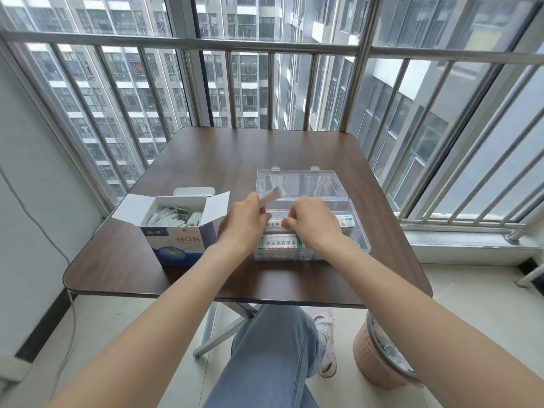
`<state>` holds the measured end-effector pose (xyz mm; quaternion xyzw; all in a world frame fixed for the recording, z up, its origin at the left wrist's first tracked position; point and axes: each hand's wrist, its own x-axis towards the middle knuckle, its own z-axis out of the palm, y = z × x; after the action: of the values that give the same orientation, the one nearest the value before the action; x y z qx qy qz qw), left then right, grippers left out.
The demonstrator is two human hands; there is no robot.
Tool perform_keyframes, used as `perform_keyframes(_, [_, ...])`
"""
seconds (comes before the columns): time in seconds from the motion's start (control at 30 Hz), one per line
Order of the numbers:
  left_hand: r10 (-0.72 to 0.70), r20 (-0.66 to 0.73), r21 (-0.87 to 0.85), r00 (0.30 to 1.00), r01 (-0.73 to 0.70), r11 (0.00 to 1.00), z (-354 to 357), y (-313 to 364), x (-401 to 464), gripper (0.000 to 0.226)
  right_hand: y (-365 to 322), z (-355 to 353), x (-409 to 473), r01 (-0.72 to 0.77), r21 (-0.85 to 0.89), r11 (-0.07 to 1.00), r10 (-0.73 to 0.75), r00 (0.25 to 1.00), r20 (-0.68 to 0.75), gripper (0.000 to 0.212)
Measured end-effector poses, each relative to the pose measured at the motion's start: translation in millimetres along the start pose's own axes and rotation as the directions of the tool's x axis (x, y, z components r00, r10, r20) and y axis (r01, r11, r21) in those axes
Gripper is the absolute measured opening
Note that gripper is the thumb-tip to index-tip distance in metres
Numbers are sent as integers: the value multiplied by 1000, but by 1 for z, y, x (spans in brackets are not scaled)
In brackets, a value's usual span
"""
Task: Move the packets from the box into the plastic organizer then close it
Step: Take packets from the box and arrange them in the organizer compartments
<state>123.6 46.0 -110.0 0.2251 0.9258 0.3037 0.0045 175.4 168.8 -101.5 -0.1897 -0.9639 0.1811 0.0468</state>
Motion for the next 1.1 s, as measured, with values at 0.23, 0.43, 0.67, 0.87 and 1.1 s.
perform_keyframes(0.23, [143,-56,-342,988,-154,927,-6,17,-8,26,11,-34,-8,68,587,807,-46,998,-52,27])
perform_keyframes(0.43, [216,164,-709,963,-37,704,-13,36,-11,15,26,-55,-21,80,837,542,-1,995,-95,9])
perform_keyframes(0.67, [166,188,-791,968,49,610,-13,45,-14,15,37,-58,-25,31,876,481,61,996,-68,3])
perform_keyframes(0.87, [122,149,-813,981,52,581,-14,48,-10,7,38,-61,-24,-37,972,233,64,998,22,4])
perform_keyframes(1.1, [-6,165,-821,986,141,553,-11,45,-3,15,44,-62,-18,-66,957,281,134,991,28,8])
